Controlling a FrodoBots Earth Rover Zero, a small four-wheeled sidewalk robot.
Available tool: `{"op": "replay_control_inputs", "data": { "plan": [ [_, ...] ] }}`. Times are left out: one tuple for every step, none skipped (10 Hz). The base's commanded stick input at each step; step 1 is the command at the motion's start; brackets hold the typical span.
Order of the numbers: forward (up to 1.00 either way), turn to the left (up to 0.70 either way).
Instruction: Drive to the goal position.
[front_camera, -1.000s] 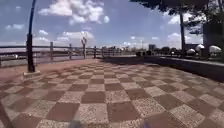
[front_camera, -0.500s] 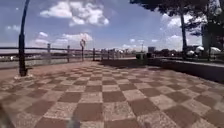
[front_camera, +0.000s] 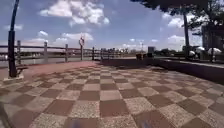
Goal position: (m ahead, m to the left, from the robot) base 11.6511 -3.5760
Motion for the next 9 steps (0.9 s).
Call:
{"op": "replay_control_inputs", "data": {
  "plan": [
    [0.7,0.0],
    [0.7,0.0],
    [0.7,0.0],
    [0.7,0.0],
    [0.7,0.0],
    [0.7,0.0],
    [0.7,0.0],
    [0.7,0.0],
    [0.7,0.0]
  ]
}}
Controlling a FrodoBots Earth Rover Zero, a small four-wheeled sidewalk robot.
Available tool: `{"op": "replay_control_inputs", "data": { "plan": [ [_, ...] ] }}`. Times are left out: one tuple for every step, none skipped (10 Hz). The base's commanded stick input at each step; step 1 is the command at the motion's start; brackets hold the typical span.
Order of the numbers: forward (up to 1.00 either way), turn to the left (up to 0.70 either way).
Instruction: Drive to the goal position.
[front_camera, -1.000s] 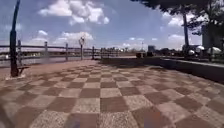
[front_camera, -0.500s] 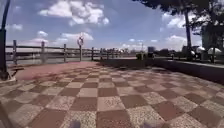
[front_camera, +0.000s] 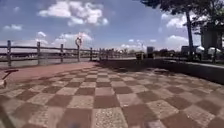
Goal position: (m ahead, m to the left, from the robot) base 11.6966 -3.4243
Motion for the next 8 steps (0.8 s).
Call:
{"op": "replay_control_inputs", "data": {
  "plan": [
    [0.7,0.0],
    [0.7,0.0],
    [0.7,0.0],
    [0.7,0.0],
    [0.7,0.0],
    [0.7,0.0],
    [0.7,0.0],
    [0.7,0.0]
  ]
}}
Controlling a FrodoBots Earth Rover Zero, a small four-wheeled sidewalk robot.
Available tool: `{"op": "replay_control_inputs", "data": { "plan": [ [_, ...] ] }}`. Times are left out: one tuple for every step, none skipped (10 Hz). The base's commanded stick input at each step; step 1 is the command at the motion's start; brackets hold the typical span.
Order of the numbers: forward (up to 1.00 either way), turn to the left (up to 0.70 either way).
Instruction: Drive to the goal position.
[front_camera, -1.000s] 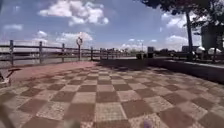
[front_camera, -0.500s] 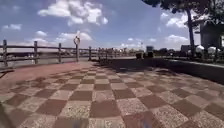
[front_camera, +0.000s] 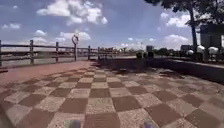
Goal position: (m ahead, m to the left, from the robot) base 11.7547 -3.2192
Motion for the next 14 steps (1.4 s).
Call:
{"op": "replay_control_inputs", "data": {
  "plan": [
    [0.7,0.0],
    [0.7,0.0],
    [0.7,0.0],
    [0.7,0.0],
    [0.7,0.0],
    [0.7,0.0],
    [0.7,0.0],
    [0.7,0.0],
    [0.7,0.0],
    [0.7,0.0],
    [0.7,0.0],
    [0.7,0.0],
    [0.7,0.0],
    [0.7,0.0]
  ]
}}
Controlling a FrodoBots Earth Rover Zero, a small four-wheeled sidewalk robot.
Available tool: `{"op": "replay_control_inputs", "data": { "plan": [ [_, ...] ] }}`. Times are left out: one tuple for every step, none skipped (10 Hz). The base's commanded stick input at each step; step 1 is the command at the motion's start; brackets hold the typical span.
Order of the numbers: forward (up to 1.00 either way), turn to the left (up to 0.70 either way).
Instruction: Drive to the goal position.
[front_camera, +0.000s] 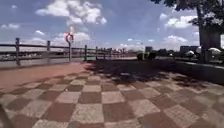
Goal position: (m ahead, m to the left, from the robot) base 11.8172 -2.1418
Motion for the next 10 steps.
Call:
{"op": "replay_control_inputs", "data": {
  "plan": [
    [0.7,0.0],
    [0.7,0.0],
    [0.7,0.0],
    [0.7,0.0],
    [0.7,0.0],
    [0.7,0.0],
    [0.7,0.0],
    [0.7,0.0],
    [0.7,0.0],
    [0.7,0.0]
  ]
}}
